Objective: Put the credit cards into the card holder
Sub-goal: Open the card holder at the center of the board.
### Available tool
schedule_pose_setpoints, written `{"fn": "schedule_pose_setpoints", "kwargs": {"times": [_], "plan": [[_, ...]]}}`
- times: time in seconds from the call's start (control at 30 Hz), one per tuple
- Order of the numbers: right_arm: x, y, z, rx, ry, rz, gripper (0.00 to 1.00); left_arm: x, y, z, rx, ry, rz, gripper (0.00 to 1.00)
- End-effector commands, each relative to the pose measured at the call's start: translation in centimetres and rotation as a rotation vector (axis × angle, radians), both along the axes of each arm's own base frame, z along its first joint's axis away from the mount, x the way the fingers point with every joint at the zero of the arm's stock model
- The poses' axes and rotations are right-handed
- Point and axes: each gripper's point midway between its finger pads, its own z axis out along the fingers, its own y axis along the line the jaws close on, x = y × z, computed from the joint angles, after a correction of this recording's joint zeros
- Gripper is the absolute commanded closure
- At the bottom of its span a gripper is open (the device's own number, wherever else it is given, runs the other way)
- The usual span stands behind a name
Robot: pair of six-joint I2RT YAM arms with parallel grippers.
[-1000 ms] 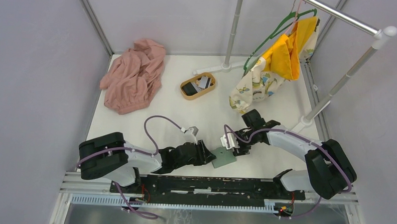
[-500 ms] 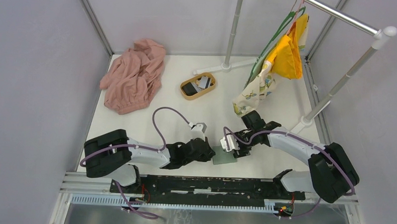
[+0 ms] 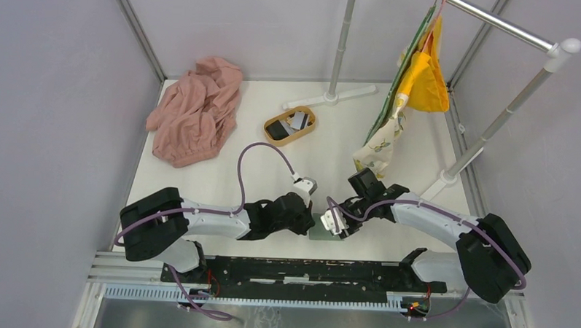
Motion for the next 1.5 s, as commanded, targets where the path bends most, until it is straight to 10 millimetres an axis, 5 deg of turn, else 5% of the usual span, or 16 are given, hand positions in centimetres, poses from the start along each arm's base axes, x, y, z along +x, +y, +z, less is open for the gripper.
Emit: {"fn": "schedule_pose_setpoints", "kwargs": {"times": [0.0, 0.4, 0.67, 1.1, 1.47], "plan": [[1.2, 0.5, -1.0, -0.042, -0.036, -0.045, 0.51, -0.1, -2.0, 1.7, -0.059, -0.035, -0.09, 0.98], [2.2, 1.2, -2.6, -0.106, -0.049, -0.142, 0.52, -1.2, -2.7, 1.4, -0.164, 0.028, -0.155, 0.98], [3.5, 0.4, -4.1, -0.194, -0.098, -0.206, 0.69, -1.7, -2.2, 1.3, -0.182, 0.034, -0.176, 0.98], [4.2, 1.1, -3.2, -0.162, -0.003, -0.291, 1.0, -2.6, -1.4, -0.2, -0.174, 0.061, -0.203, 0.98], [7.0, 0.3, -0.2, -0.031, 0.034, -0.442, 1.0, -1.7, -0.1, -1.2, -0.151, 0.069, -0.167, 0.98]]}}
